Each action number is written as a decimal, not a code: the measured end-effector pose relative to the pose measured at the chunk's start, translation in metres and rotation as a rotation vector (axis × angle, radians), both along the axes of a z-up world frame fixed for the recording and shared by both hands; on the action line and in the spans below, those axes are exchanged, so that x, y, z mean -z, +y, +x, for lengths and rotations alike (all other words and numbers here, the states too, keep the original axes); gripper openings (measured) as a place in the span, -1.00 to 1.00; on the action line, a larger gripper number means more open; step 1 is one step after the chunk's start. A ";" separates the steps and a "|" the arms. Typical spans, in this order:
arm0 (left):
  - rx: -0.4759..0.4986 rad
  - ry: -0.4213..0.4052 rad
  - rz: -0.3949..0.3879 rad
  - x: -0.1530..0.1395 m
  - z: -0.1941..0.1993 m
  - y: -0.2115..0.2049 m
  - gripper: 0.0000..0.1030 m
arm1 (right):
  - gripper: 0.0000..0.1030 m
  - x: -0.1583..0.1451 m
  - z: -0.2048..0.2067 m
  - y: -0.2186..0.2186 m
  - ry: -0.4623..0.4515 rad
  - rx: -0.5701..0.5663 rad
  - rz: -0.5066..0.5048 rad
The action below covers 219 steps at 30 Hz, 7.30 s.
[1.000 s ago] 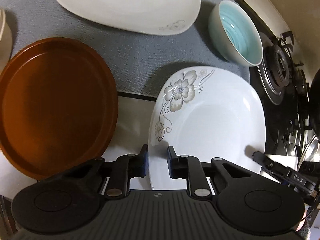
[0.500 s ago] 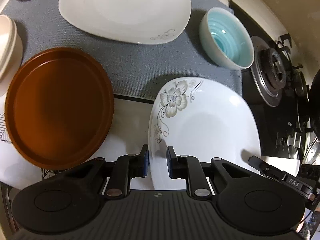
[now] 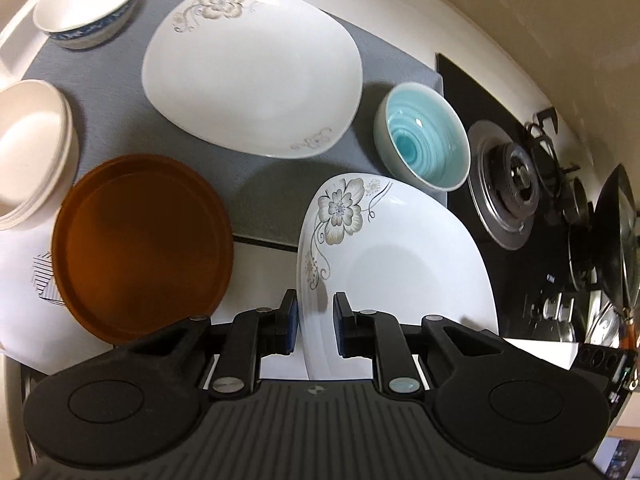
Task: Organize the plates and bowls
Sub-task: 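Lower the floral plate onto the other floral plate and open both tools, then move both tools to the brown round plate and grasp its rim, then lift the brown plate and lower it onto the stacked floral plates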
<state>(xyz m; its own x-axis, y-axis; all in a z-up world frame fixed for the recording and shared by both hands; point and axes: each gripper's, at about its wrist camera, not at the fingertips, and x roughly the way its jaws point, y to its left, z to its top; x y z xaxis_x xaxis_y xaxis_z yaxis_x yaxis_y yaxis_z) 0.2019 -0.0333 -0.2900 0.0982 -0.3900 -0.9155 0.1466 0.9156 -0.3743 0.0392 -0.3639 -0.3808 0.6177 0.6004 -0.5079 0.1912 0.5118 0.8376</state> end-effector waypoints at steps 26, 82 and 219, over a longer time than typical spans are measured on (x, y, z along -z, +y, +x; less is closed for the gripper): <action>-0.166 -0.061 0.019 -0.017 0.060 0.071 -0.62 | -0.69 -0.022 0.103 0.068 -0.003 -0.119 -0.048; -0.020 0.051 -0.184 0.038 0.157 0.129 -0.82 | -0.46 -0.015 0.164 0.144 0.295 0.188 -0.195; -0.065 -0.251 0.033 -0.045 0.043 0.087 -0.85 | -0.89 -0.094 0.129 0.156 -0.090 -0.121 -0.464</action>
<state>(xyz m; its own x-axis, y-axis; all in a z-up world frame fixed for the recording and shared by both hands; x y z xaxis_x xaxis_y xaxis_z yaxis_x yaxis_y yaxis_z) 0.2448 0.0532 -0.2445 0.3479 -0.3455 -0.8715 0.1720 0.9374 -0.3029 0.1679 -0.2076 -0.2865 0.6112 0.3938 -0.6865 0.0441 0.8491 0.5263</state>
